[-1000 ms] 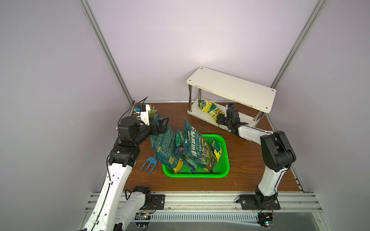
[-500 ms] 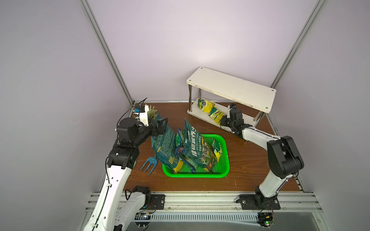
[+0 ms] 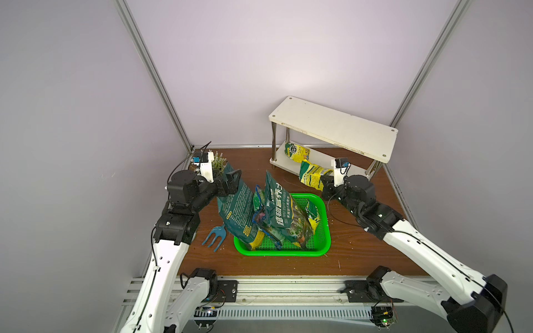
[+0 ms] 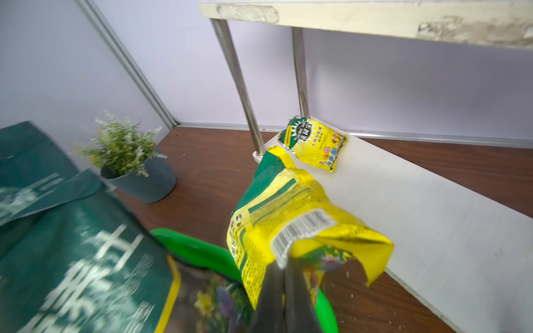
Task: Take down the fertilizer bag from the shelf
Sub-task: Place the fertilizer bag in the storage box.
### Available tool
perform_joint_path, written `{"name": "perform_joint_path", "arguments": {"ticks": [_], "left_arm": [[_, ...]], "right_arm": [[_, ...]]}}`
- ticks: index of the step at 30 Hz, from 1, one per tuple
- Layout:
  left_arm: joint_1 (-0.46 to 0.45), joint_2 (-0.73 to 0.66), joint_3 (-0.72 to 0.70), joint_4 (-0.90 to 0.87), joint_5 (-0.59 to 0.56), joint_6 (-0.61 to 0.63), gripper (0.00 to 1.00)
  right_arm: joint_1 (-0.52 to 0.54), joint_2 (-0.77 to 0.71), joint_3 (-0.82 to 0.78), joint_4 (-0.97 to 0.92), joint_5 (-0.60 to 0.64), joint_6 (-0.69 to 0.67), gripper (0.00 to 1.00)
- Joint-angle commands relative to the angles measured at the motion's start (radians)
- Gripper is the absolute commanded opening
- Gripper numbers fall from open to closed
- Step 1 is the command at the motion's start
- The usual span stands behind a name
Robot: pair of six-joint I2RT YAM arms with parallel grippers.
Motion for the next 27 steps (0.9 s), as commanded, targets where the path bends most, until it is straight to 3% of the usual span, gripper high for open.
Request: {"name": "perform_joint_path", "arguments": {"ticks": [1, 8, 13, 22, 27], "left_arm": [[-0.01, -0.011, -0.001, 0.01, -0.003, 0.017, 1.0], [-0.008, -0.011, -0.004, 0.011, -0.01, 0.02, 1.0], [-0.008, -0.015, -0.002, 0.013, -0.012, 0.021, 1.0], [-0.008, -0.019, -0.004, 0.013, -0.03, 0.027, 1.0], [-0.008, -0.029, -0.012, 0.024, -0.027, 0.026, 1.0]], "right_arm": [[0.062, -0.088, 0.002, -0.134, 0.135, 0.008, 0.0], [0.227, -0.158, 0.032, -0.348, 0.197, 0.064, 0.0], [0.343, -0.141, 0.077, -0.485, 0.327, 0.14, 0.0], [0.43, -0.075, 0.263, -0.792, 0.37, 0.268, 0.0], [0.44, -0.062, 0.25, -0.806, 0.295, 0.212, 0.0]]}}
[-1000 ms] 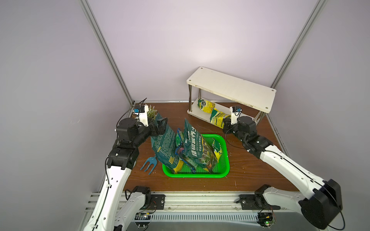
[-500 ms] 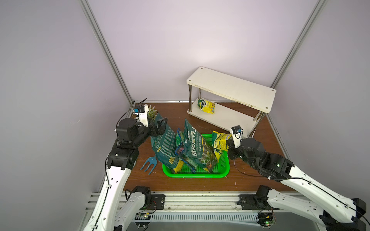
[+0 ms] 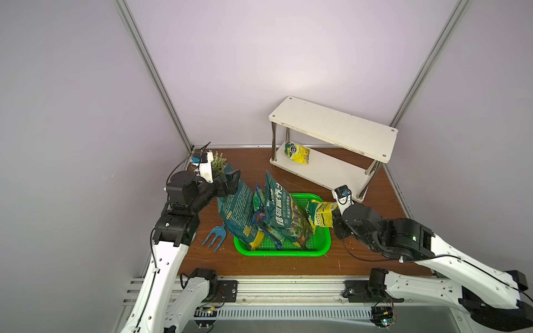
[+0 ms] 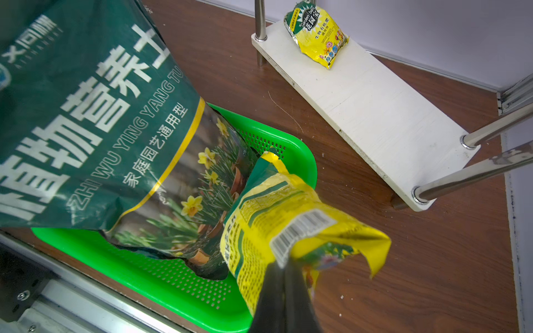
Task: Take down the fertilizer bag from the shelf
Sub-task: Place the fertilizer bag in the storage box.
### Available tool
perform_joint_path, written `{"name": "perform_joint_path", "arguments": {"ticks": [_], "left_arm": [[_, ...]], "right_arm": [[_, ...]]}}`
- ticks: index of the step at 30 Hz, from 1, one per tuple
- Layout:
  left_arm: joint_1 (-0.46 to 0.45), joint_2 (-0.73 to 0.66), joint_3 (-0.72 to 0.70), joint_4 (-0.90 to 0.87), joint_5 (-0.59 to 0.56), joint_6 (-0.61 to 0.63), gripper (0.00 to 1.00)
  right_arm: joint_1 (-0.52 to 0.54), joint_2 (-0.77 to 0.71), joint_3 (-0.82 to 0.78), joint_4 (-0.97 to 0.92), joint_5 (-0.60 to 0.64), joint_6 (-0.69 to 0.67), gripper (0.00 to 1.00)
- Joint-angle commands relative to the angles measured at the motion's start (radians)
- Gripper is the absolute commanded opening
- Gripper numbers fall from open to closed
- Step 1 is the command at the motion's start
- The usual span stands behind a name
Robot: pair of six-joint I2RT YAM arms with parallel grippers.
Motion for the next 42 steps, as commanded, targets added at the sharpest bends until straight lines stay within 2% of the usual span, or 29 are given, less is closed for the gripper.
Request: {"name": "perform_joint_path", "arguments": {"ticks": [1, 5, 12, 18, 27, 36, 42], "left_arm": [[-0.008, -0.015, -0.014, 0.023, -0.015, 0.017, 1.0], [-0.008, -0.015, -0.018, 0.023, -0.027, 0.021, 1.0], [-0.007, -0.019, -0.019, 0.023, -0.031, 0.022, 1.0], [-0.007, -0.02, -0.02, 0.023, -0.031, 0.021, 1.0], [-0.007, -0.021, -0.02, 0.025, -0.031, 0.021, 1.0], [-0.007, -0.021, -0.021, 0.025, -0.03, 0.022, 1.0], [-0.007, -0.021, -0.022, 0.026, -0.031, 0.023, 1.0]], "right_arm": [[0.008, 0.001, -0.015, 0.015, -0.051, -0.024, 0.0], [0.007, 0.034, -0.064, 0.107, -0.15, -0.086, 0.0], [0.009, 0.129, -0.034, 0.036, -0.188, -0.119, 0.0], [0.009, 0.169, -0.063, 0.078, -0.216, -0.145, 0.0], [0.027, 0.311, -0.09, 0.216, -0.413, -0.202, 0.0], [0.039, 0.43, -0.121, 0.303, -0.366, -0.193, 0.0], [0.01, 0.403, -0.123, 0.309, -0.328, -0.178, 0.0]]}}
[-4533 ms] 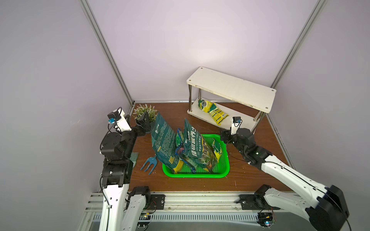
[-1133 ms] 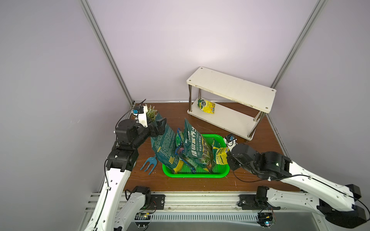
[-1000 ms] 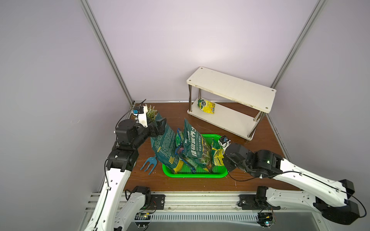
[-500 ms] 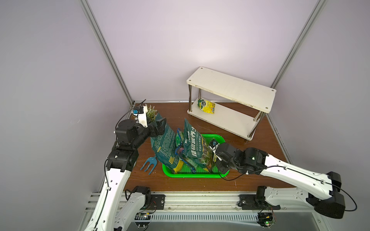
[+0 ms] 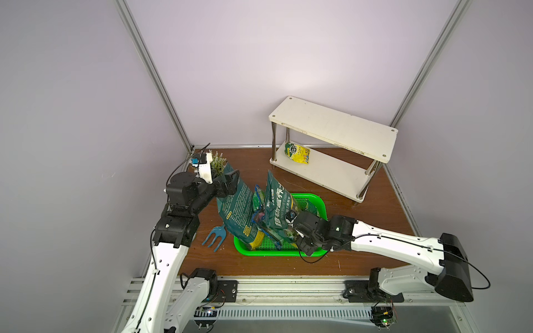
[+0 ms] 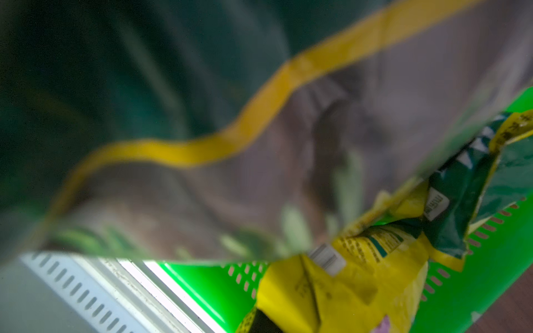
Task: Take down the fertilizer bag from the shelf
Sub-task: Place the fertilizer bag in the storage box, then pick up the fertilizer bag from the shelf.
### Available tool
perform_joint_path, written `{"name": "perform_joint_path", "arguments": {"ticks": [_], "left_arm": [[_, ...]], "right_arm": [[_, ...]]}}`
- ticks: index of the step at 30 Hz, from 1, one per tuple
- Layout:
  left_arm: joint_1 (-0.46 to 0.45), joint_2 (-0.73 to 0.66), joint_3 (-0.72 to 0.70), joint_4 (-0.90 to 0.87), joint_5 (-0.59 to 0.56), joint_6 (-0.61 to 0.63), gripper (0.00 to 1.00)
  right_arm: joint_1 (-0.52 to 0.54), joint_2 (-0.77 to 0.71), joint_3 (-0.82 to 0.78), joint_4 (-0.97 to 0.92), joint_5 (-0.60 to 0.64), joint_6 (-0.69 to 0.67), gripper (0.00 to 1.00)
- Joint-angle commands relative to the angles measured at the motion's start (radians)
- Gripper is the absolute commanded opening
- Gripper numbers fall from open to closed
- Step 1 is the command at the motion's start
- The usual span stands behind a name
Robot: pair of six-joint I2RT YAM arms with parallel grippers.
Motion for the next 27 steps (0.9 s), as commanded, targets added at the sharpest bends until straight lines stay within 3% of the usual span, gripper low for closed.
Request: {"name": "perform_joint_path", "arguments": {"ticks": [1, 4, 10, 13, 16, 19, 23, 27], "left_arm": [[-0.007, -0.012, -0.01, 0.019, -0.005, 0.016, 1.0], [-0.007, -0.015, -0.011, 0.019, -0.005, 0.016, 1.0], [-0.007, -0.015, -0.01, 0.019, -0.004, 0.016, 1.0], [-0.007, -0.015, -0.011, 0.021, -0.004, 0.016, 1.0], [-0.007, -0.015, -0.012, 0.02, -0.005, 0.016, 1.0], [-0.007, -0.018, -0.017, 0.024, -0.008, 0.014, 1.0], [-0.007, -0.014, -0.014, 0.024, -0.008, 0.014, 1.0], [-0.006, -0.014, -0.017, 0.026, -0.007, 0.013, 1.0]], "right_arm": [[-0.034, -0.018, -0.009, 0.112, 0.04, 0.008, 0.0], [-0.056, -0.029, -0.031, 0.13, 0.049, 0.015, 0.0], [-0.078, -0.008, -0.061, 0.13, 0.108, 0.031, 0.16], [-0.078, -0.056, -0.055, 0.144, 0.07, 0.033, 0.33], [-0.077, -0.159, -0.044, 0.186, 0.031, 0.03, 0.63], [-0.078, -0.285, -0.039, 0.248, 0.087, 0.032, 0.76], [-0.079, -0.385, -0.044, 0.354, 0.217, 0.06, 0.83], [-0.092, -0.348, -0.037, 0.436, 0.256, 0.084, 0.84]]}}
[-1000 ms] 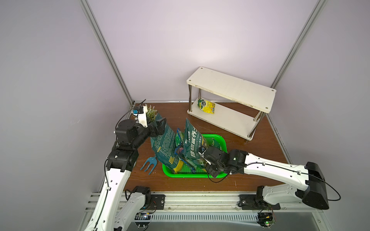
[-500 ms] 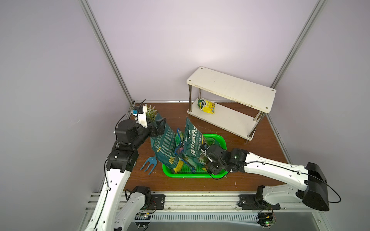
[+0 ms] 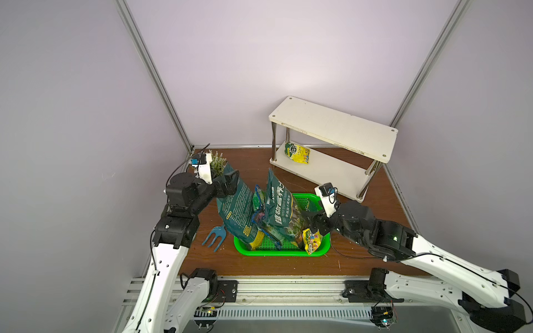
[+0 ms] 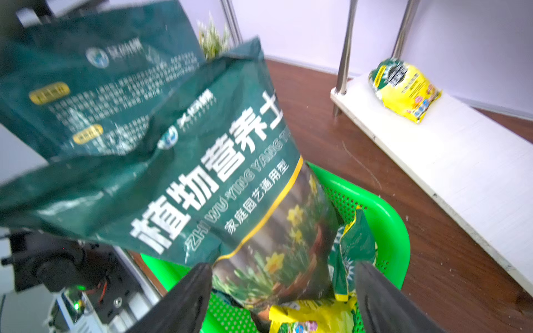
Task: Take down the fertilizer bag from the shelf
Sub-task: Pick up the fertilizer bag from the shelf.
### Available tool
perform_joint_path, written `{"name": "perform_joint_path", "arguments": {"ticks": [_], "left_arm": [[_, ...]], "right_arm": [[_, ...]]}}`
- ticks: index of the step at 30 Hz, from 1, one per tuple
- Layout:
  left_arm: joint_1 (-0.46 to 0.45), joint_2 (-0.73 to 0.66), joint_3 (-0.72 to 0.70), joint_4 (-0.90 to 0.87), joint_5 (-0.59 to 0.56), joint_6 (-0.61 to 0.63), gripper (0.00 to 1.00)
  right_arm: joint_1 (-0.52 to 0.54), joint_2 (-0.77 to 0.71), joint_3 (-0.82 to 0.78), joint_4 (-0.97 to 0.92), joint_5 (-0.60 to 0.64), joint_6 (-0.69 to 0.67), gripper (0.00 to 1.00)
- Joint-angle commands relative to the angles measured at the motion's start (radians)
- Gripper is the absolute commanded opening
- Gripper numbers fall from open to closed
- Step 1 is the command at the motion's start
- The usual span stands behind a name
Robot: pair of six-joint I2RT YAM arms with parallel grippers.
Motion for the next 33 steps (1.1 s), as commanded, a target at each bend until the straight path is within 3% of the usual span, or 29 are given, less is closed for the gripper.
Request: {"name": "perform_joint_path", "arguments": {"ticks": [1, 9, 14, 17, 27, 29, 33], "left_arm": [[-0.007, -0.008, -0.01, 0.026, -0.001, 0.013, 1.0], [-0.007, -0.008, -0.012, 0.029, 0.002, 0.011, 1.0], [-0.007, -0.015, -0.024, 0.037, -0.002, 0.015, 1.0], [-0.007, -0.01, -0.028, 0.037, -0.005, 0.017, 1.0], [0.001, -0.006, -0.034, 0.038, -0.04, 0.024, 1.0], [0.007, -0.003, -0.033, 0.037, -0.038, 0.026, 1.0], [0.015, -0.005, -0.035, 0.04, -0.042, 0.027, 1.0]], "right_arm": [[-0.025, 0.077, 0.022, 0.124, 0.069, 0.033, 0.84], [-0.284, 0.401, 0.126, 0.303, 0.068, -0.049, 0.82], [-0.42, 0.482, 0.059, 0.593, -0.01, -0.122, 0.79], [-0.458, 0.568, 0.069, 0.704, -0.083, -0.175, 0.79], [-0.515, 0.945, 0.341, 0.76, -0.226, -0.402, 0.79], [-0.522, 1.008, 0.422, 0.733, -0.182, -0.417, 0.79], [-0.559, 1.081, 0.519, 0.701, -0.272, -0.422, 0.79]]}}
